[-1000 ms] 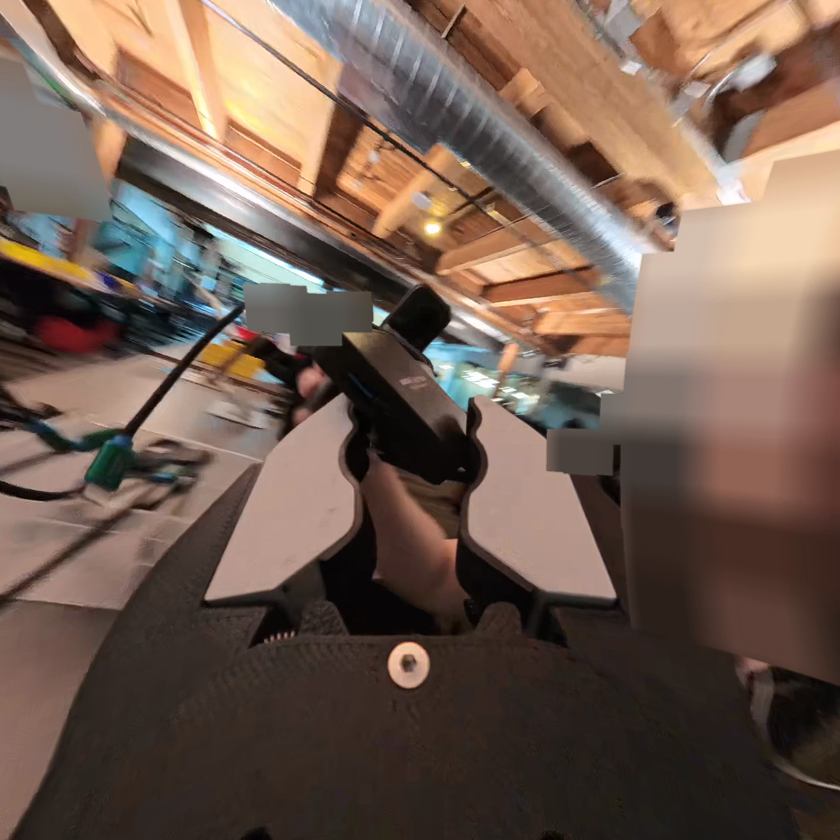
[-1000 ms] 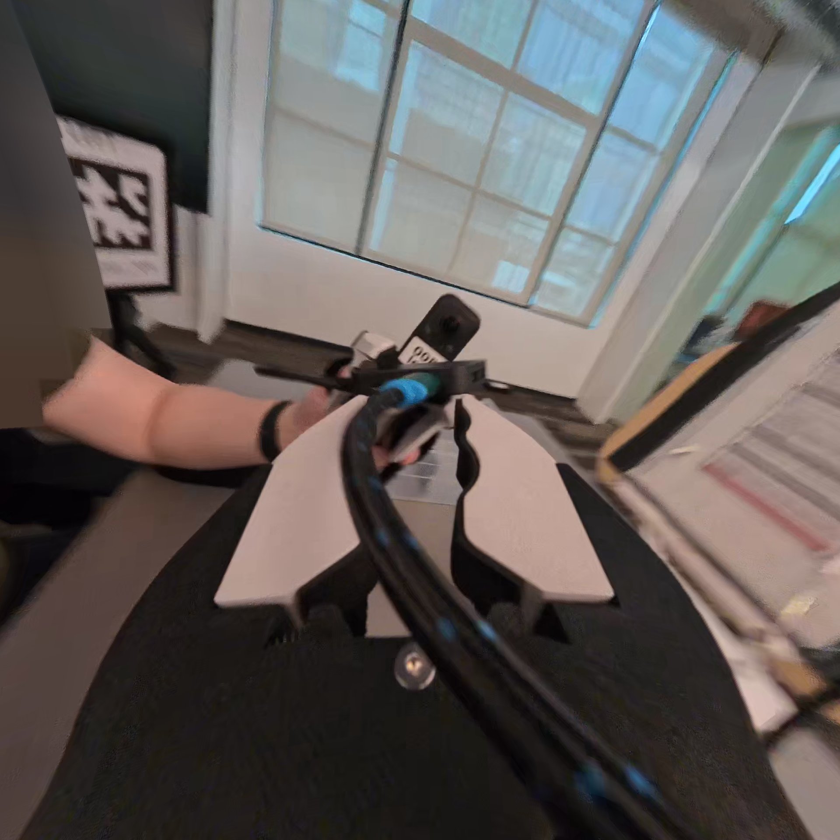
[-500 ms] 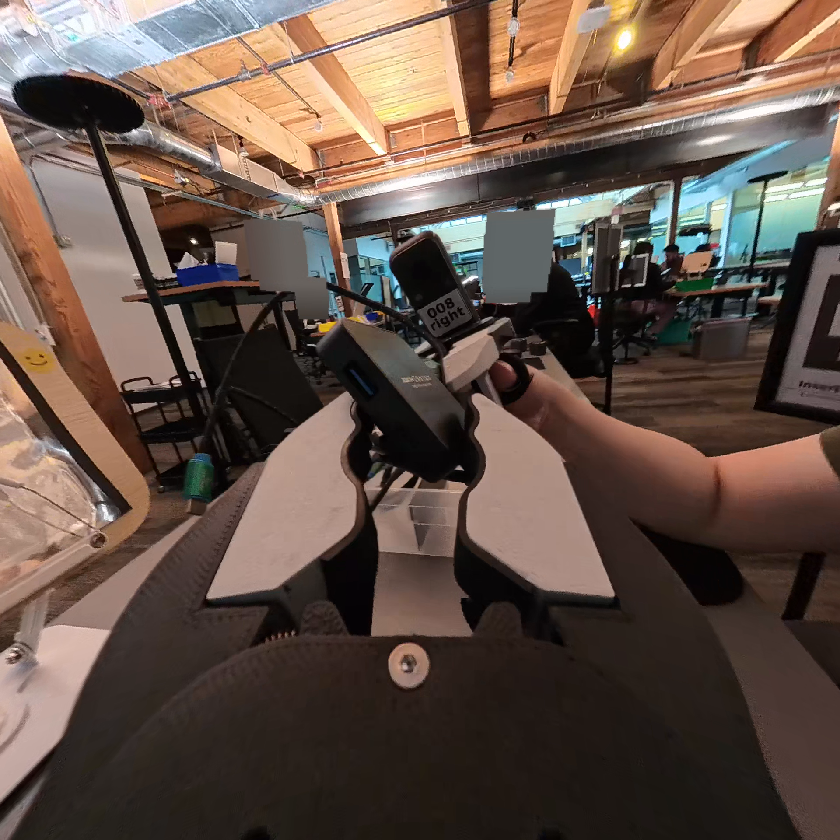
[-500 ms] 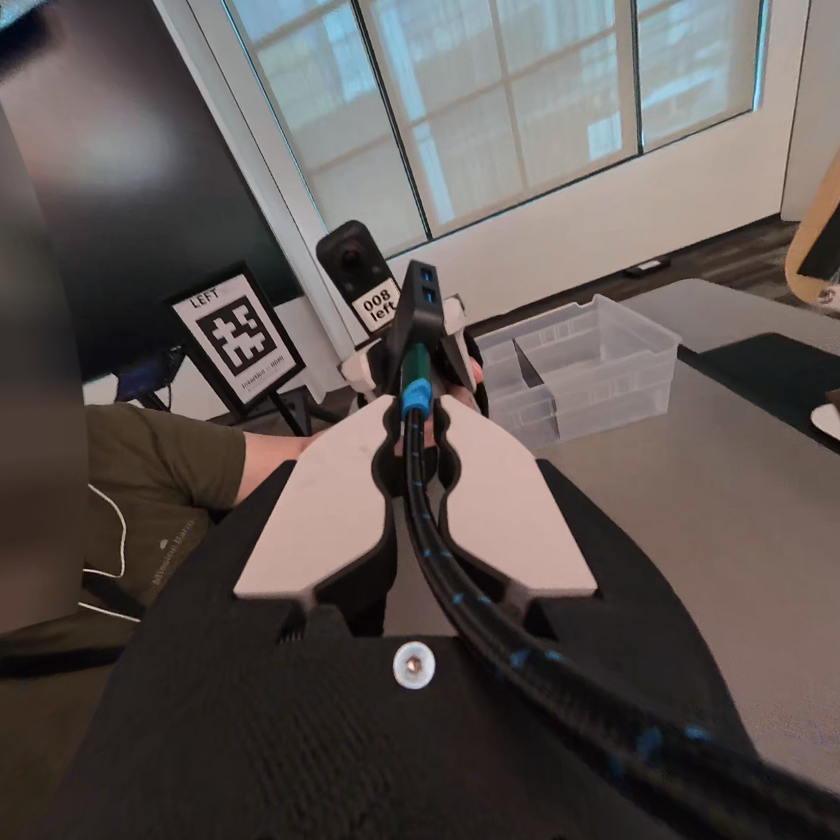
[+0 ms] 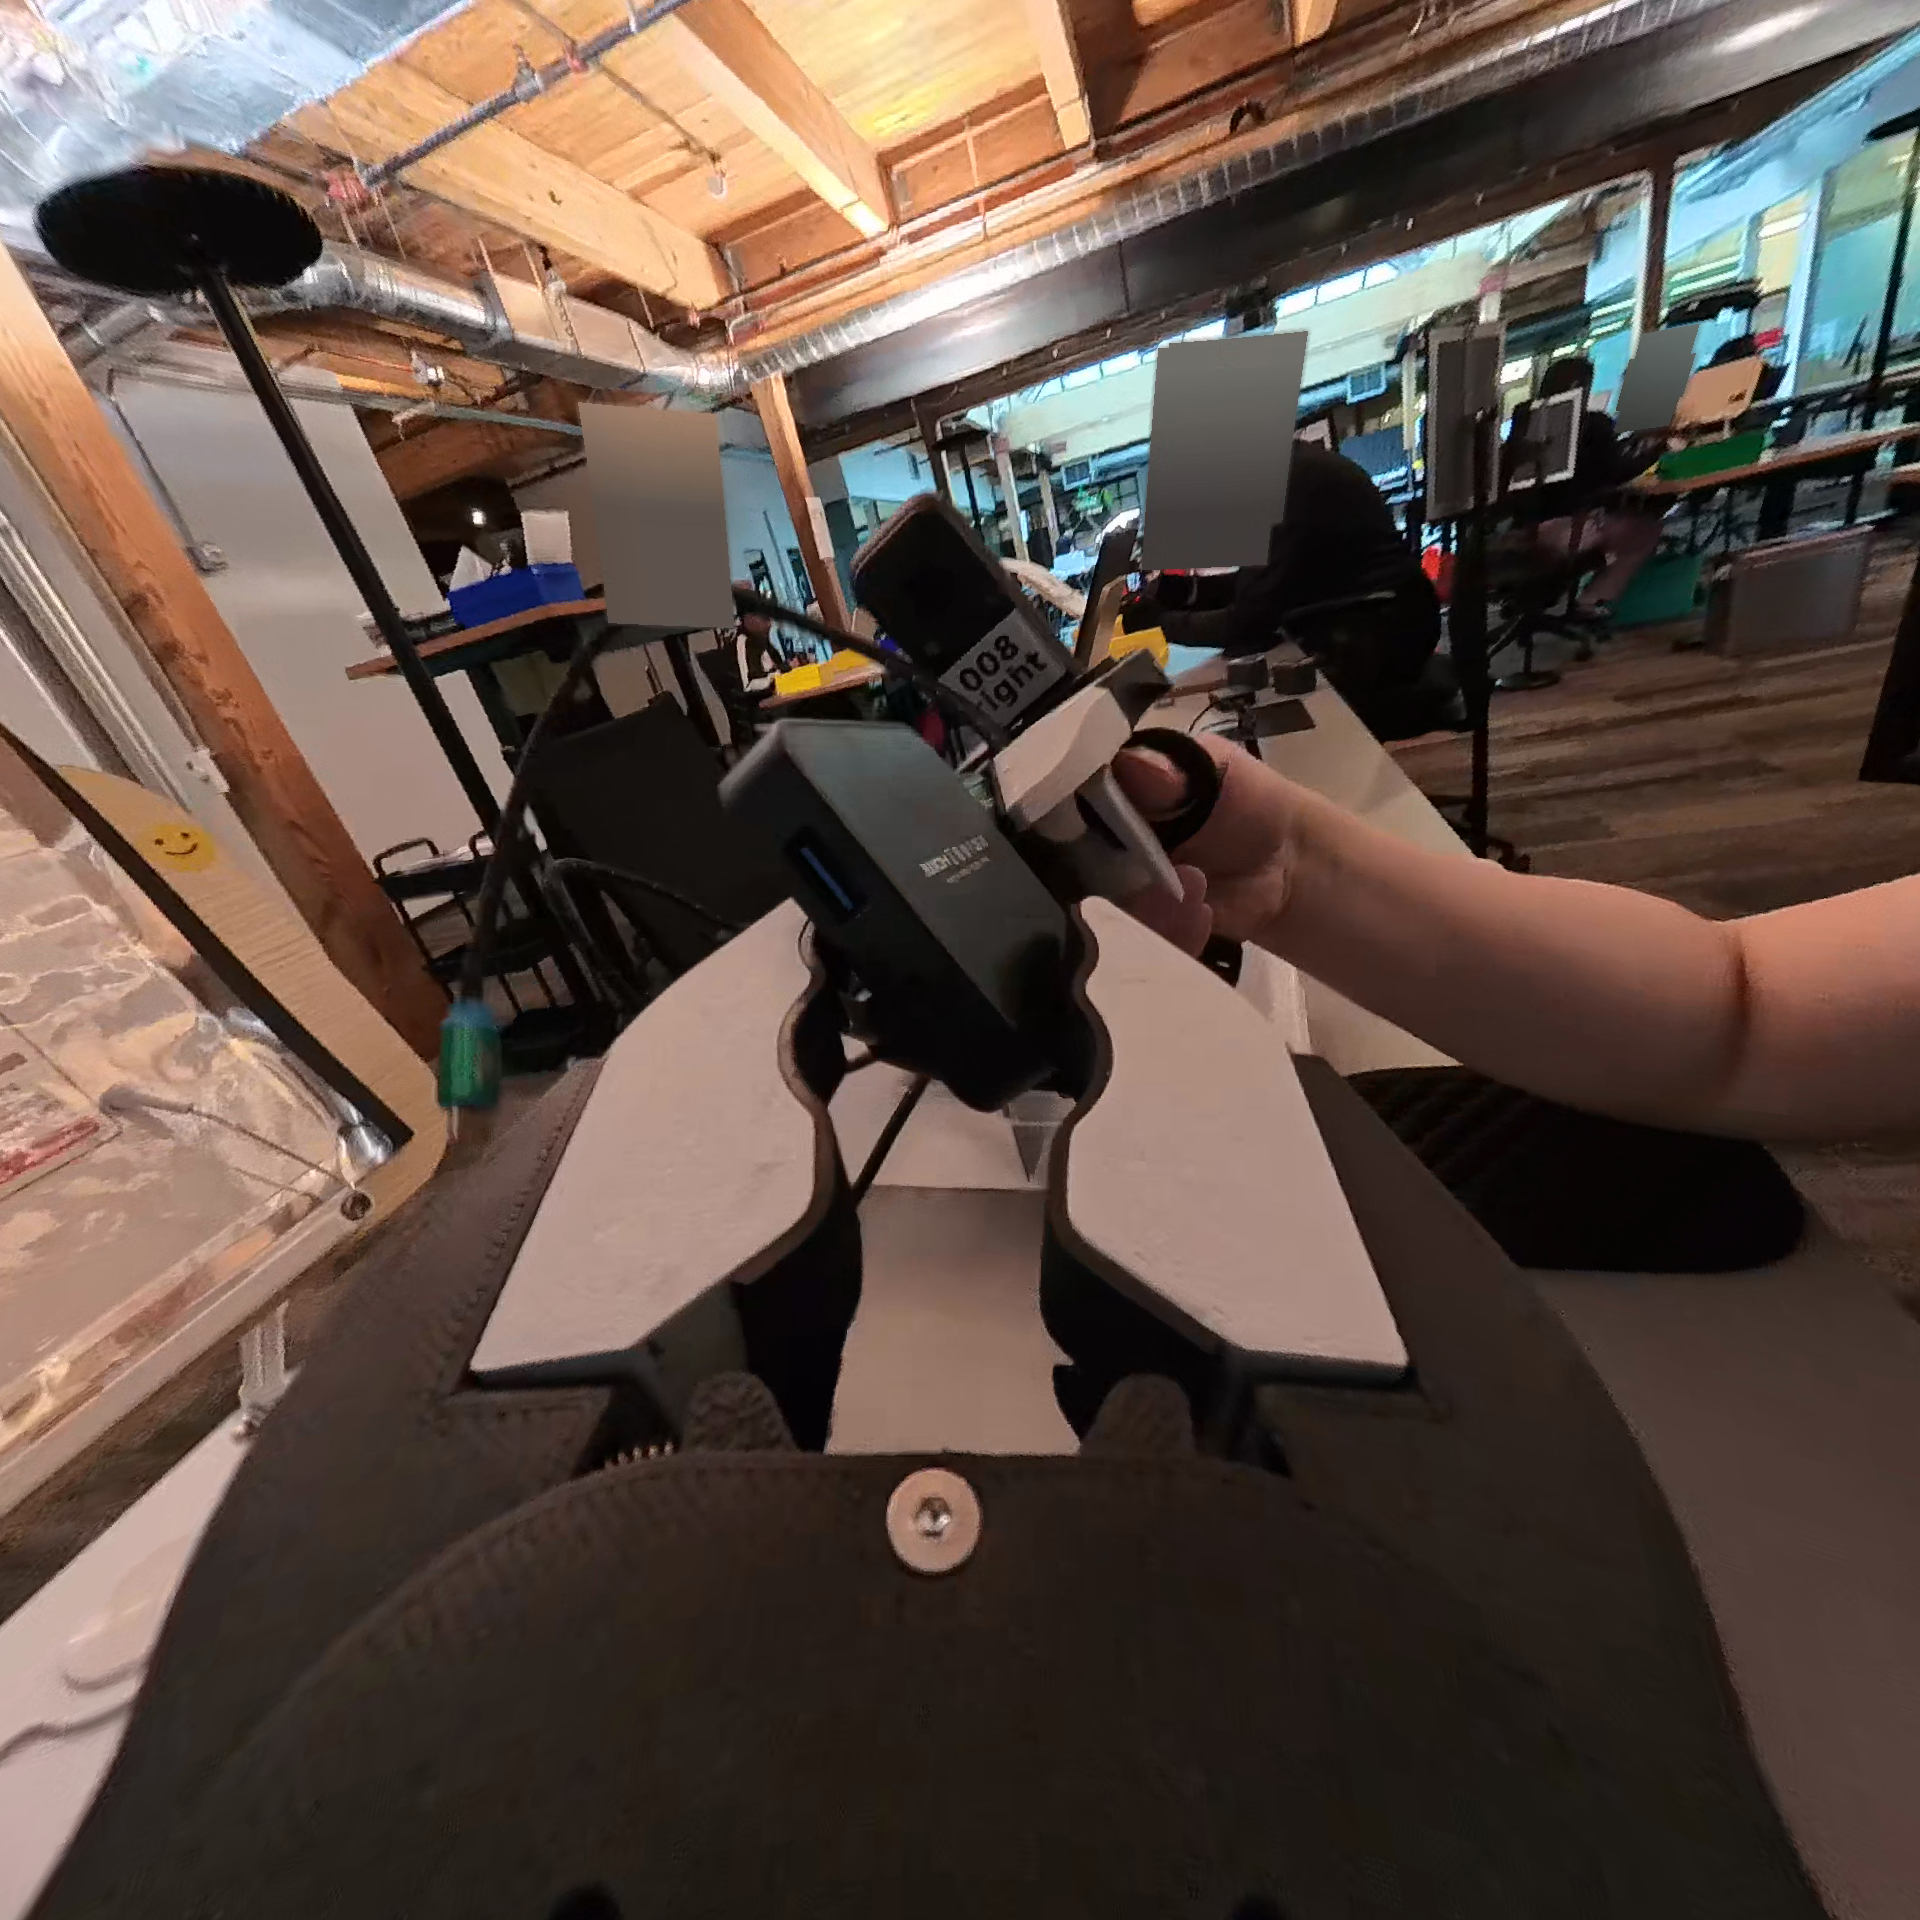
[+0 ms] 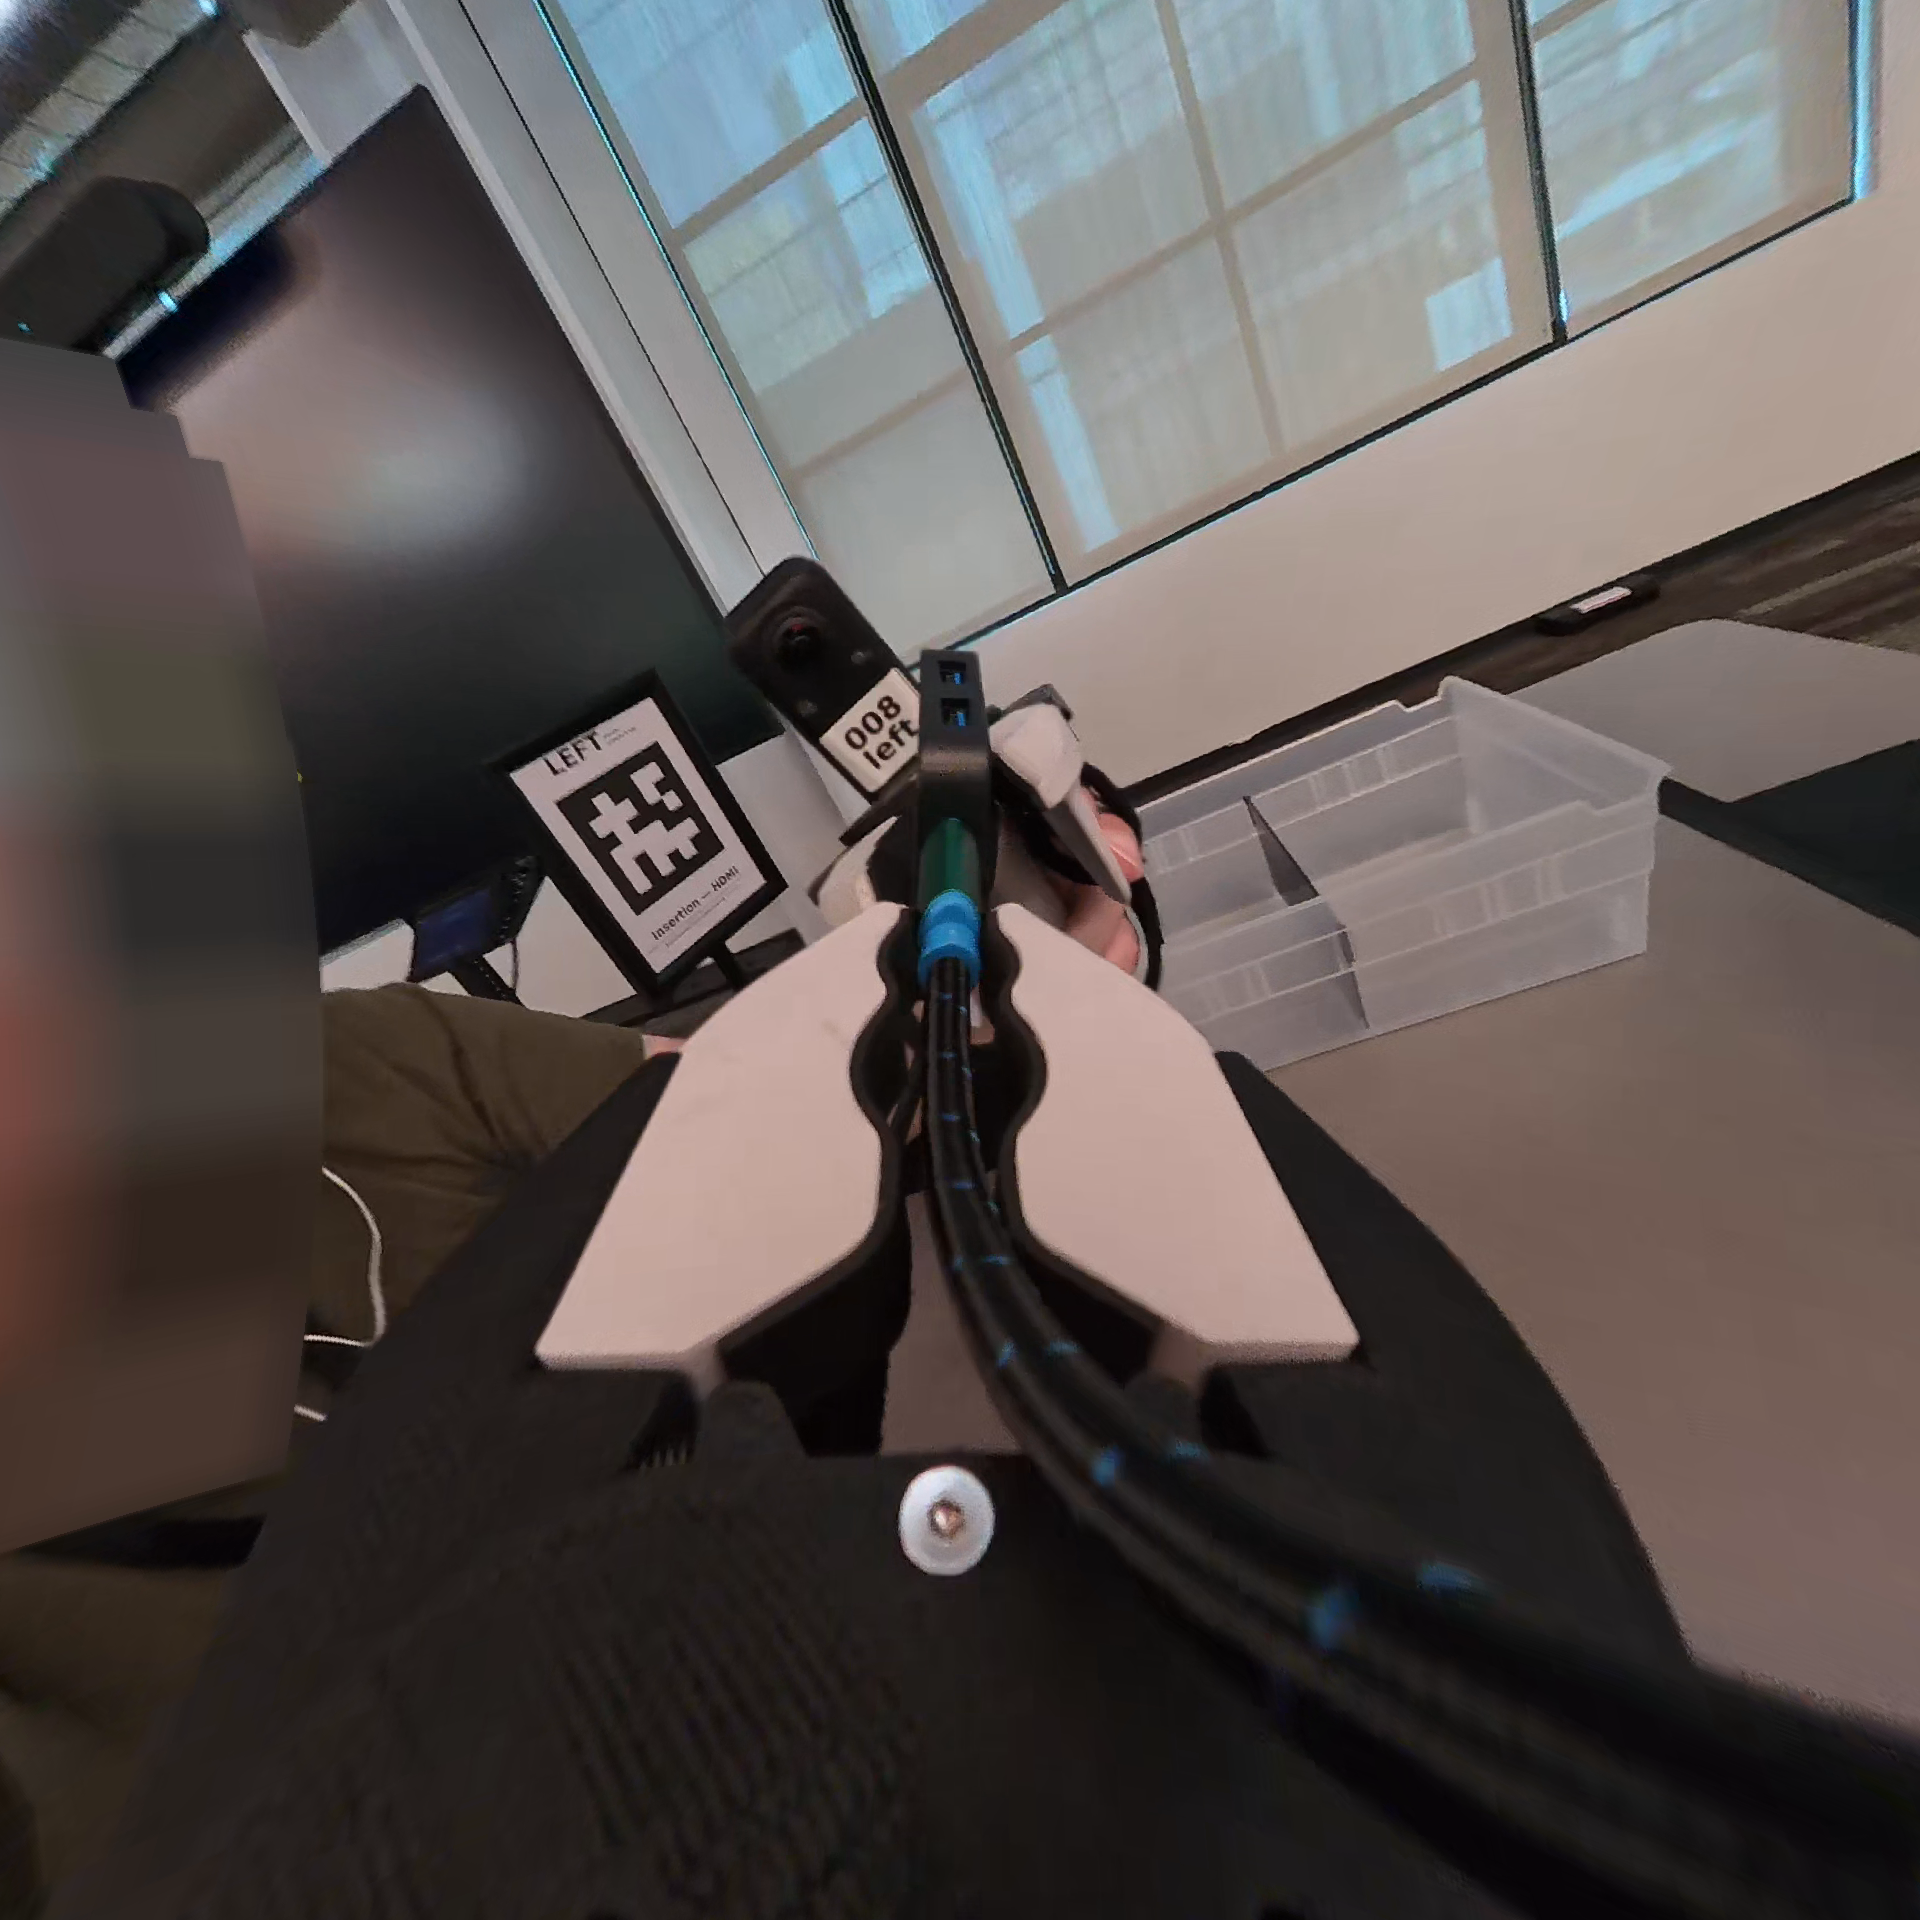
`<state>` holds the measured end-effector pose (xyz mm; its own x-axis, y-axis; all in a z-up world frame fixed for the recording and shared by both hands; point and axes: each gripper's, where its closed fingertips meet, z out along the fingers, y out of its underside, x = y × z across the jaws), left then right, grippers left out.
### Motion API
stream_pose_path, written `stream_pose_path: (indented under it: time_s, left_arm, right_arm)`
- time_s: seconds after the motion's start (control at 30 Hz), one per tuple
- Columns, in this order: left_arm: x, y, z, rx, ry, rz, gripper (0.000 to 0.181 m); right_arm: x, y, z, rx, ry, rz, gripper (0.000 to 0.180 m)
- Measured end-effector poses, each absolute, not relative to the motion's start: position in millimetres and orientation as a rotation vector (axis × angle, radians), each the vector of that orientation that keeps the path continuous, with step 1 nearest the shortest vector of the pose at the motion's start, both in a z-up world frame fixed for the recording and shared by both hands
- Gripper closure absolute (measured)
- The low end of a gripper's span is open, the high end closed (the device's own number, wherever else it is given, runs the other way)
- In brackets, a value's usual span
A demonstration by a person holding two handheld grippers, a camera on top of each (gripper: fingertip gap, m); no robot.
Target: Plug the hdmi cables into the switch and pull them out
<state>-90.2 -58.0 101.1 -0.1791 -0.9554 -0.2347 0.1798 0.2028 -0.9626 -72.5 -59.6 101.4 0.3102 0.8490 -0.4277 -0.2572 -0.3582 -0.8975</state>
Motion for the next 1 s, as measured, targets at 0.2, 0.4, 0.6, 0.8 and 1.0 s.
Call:
stream_pose_path:
  time_s: [0.2, 0.4, 0.6, 0.8, 1.0]
  left_arm:
    - [-103, -53, 113, -0.987, 1.289, -1.586, 0.140]
    - [-94, -68, 93, -1.041, 1.453, -1.596, 0.167]
    - [-95, -71, 98, -1.084, 1.430, -1.771, 0.167]
    - [-93, -67, 97, -1.124, 1.397, -1.794, 0.167]
    - [-94, -65, 99, -1.135, 1.358, -1.804, 0.167]
  right_arm:
    - [-71, -64, 99, -1.497, -0.746, 0.967, 0.169]
    - [-78, -68, 95, -1.505, -0.812, 0.906, 0.169]
    - [-81, -74, 99, -1.497, -0.810, 0.971, 0.165]
    - [-78, -67, 100, -1.520, -0.713, 1.043, 0.169]
    - [-79, -65, 101, -1.482, -0.700, 1.045, 0.168]
